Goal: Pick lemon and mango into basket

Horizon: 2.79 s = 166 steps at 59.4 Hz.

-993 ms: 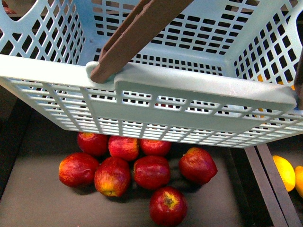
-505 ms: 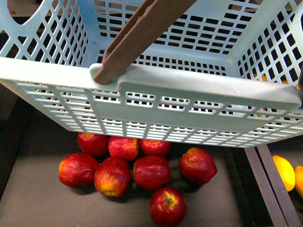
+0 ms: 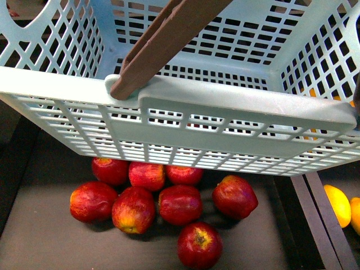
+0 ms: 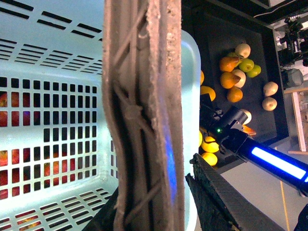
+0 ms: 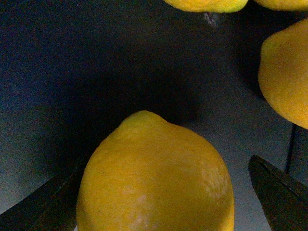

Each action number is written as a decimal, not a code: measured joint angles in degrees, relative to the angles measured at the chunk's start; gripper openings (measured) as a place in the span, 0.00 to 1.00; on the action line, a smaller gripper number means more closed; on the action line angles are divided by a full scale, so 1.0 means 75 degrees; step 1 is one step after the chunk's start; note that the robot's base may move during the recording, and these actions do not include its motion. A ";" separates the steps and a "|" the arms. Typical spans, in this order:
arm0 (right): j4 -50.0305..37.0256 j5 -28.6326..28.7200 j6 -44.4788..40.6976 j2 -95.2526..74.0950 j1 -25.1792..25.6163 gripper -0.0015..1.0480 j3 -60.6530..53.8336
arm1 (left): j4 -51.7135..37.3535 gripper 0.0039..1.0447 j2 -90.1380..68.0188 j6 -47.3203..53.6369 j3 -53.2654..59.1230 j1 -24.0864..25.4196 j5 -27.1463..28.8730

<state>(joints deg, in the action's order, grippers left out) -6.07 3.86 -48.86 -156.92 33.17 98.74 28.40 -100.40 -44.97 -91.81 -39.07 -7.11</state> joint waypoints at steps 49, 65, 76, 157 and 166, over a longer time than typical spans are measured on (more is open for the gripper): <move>-0.0644 0.1329 0.1676 0.1679 0.0504 0.63 -0.2279 | 0.0000 0.25 0.0000 0.0003 0.0000 0.0000 0.0003; -0.1664 0.3147 0.3048 0.4791 0.0644 0.63 -0.4756 | 0.0000 0.25 0.0000 0.0003 0.0000 0.0000 0.0003; -0.1888 0.3905 0.4074 0.7149 0.0402 0.63 -0.6376 | 0.0000 0.25 0.0000 0.0003 0.0000 0.0000 0.0006; -0.2098 -0.0143 0.6913 1.1715 -0.4602 0.89 -0.8451 | 0.0000 0.25 0.0000 0.0015 0.0023 0.0000 0.0009; -0.4374 -0.0536 0.6697 1.2138 -0.4406 0.68 -0.9670 | 0.0000 0.25 0.0000 0.0017 0.0023 0.0009 0.0067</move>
<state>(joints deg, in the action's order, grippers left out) -38.87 -0.16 1.37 -65.89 0.12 26.22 28.40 -100.40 -44.84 -91.64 -39.00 -6.61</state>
